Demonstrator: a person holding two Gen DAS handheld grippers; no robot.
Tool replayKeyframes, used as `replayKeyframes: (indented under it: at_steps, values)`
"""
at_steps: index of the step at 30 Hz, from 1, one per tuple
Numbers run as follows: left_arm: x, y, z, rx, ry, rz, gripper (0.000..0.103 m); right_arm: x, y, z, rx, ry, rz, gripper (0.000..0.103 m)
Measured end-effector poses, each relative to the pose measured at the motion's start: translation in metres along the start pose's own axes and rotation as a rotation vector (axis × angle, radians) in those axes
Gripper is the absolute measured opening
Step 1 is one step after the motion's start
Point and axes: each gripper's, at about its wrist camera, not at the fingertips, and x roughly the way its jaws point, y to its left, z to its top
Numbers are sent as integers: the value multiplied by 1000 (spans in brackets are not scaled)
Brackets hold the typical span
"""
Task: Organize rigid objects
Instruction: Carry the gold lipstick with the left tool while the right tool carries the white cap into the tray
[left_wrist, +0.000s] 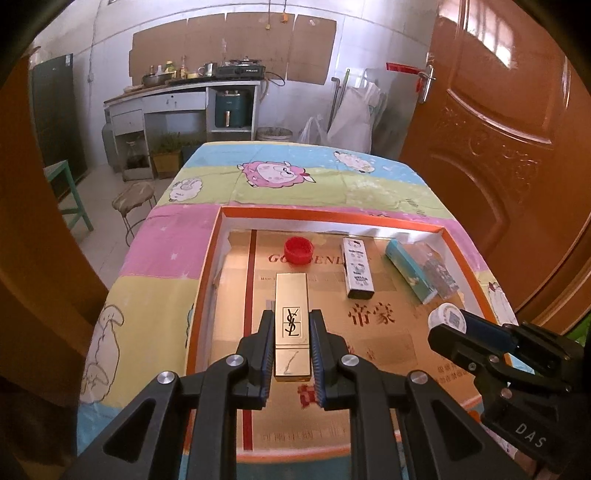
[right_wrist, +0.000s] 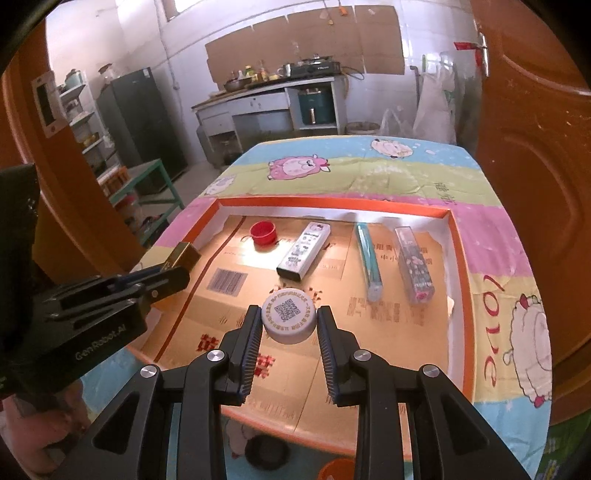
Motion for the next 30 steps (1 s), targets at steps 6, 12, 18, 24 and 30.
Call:
replayKeyframes:
  at_steps: [6,12,18,24,30]
  values:
    - [18,1,12,10,17,8,18,12,-9,9,4,8,-8,31]
    - [31,3,20,16,35,25,18,26,-15,17,3,21,-13,31]
    - [42,7,26,13,48,41,18,38,-18,21,3,36,-16,31]
    - [51,11,30,9,61,49,18,50,-20,26,-6,47,-19,31]
    - [59,14,33,9,74,60,18,57,-21,27,-9,59,-19,31]
